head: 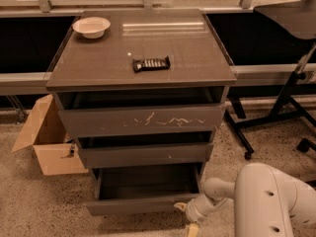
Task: Close bottom drawer
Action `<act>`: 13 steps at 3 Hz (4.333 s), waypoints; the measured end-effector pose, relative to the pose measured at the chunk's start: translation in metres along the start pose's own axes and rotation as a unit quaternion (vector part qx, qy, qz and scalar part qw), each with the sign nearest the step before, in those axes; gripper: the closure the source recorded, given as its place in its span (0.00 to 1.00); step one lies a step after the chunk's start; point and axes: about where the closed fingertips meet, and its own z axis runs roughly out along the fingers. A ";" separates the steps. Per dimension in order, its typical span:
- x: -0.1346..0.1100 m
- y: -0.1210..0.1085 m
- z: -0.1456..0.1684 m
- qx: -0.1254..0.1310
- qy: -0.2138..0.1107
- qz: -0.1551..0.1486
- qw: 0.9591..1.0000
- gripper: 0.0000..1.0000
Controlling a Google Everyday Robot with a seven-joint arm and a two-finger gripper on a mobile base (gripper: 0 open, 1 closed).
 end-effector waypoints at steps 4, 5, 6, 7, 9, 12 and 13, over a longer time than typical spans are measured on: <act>0.022 -0.045 -0.028 0.072 0.036 0.012 0.997 0.88; 0.023 -0.047 -0.028 0.075 0.037 0.011 0.996 1.00; 0.023 -0.047 -0.028 0.075 0.037 0.011 0.996 1.00; 0.029 -0.074 -0.040 0.112 0.053 0.005 0.992 1.00; 0.031 -0.084 -0.045 0.126 0.057 0.002 0.990 0.81; 0.031 -0.084 -0.045 0.126 0.057 0.002 0.990 0.05; 0.031 -0.084 -0.045 0.126 0.057 0.002 0.990 0.00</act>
Offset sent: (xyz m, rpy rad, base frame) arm 0.0421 -0.0275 0.0028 -0.0750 -0.0841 -0.0463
